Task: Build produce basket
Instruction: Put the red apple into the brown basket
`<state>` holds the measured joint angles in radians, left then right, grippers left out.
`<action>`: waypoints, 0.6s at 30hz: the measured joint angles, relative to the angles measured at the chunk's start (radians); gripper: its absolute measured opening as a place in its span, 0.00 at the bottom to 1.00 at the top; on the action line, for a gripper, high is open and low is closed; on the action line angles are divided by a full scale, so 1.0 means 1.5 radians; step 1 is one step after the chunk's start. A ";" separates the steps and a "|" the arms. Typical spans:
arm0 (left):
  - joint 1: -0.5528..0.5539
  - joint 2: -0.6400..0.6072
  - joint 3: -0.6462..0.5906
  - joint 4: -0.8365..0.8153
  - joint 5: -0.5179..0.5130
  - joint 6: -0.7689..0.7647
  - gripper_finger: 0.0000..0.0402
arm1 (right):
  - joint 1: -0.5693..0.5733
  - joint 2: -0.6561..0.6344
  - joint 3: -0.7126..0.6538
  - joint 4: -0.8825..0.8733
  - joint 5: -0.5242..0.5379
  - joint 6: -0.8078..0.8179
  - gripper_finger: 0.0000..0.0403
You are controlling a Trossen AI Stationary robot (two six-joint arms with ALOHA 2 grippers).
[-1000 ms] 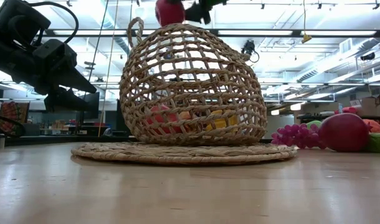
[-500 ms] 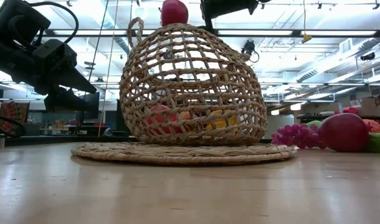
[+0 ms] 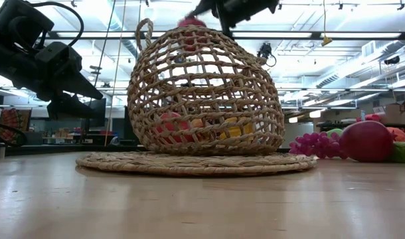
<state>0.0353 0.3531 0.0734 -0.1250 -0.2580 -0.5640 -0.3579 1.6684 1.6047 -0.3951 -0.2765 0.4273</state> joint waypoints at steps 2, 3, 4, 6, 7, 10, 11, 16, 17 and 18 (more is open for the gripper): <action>0.000 0.000 0.000 0.000 0.000 0.000 0.89 | 0.015 0.000 0.000 -0.042 0.059 -0.063 0.94; 0.000 0.000 0.000 0.000 0.000 0.000 0.89 | 0.023 0.000 0.004 -0.066 0.083 -0.091 0.94; 0.000 0.000 0.000 0.000 0.000 0.000 0.89 | 0.032 0.000 0.012 -0.095 0.109 -0.121 0.94; 0.000 0.000 0.000 0.000 0.000 0.000 0.89 | 0.051 0.000 0.035 -0.132 0.164 -0.181 0.94; 0.000 0.000 0.000 0.000 0.000 0.000 0.89 | 0.061 -0.001 0.045 -0.147 0.193 -0.211 0.94; 0.000 0.000 0.000 0.000 0.000 0.000 0.89 | 0.088 -0.001 0.058 -0.171 0.276 -0.300 0.94; 0.000 0.000 0.000 0.000 0.000 0.000 0.89 | 0.094 -0.001 0.058 -0.171 0.300 -0.327 0.94; 0.000 0.000 0.000 0.000 0.000 0.000 0.89 | 0.103 0.003 0.059 -0.153 0.333 -0.446 0.94; 0.000 0.000 0.000 0.000 0.000 0.000 0.89 | 0.101 0.006 0.059 -0.142 0.336 -0.465 0.94; 0.000 0.000 0.000 0.000 0.000 0.000 0.89 | 0.099 0.007 0.059 -0.138 0.343 -0.478 0.94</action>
<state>0.0351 0.3530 0.0734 -0.1249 -0.2581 -0.5640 -0.2097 1.6793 1.6928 -0.6025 0.2381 -0.2897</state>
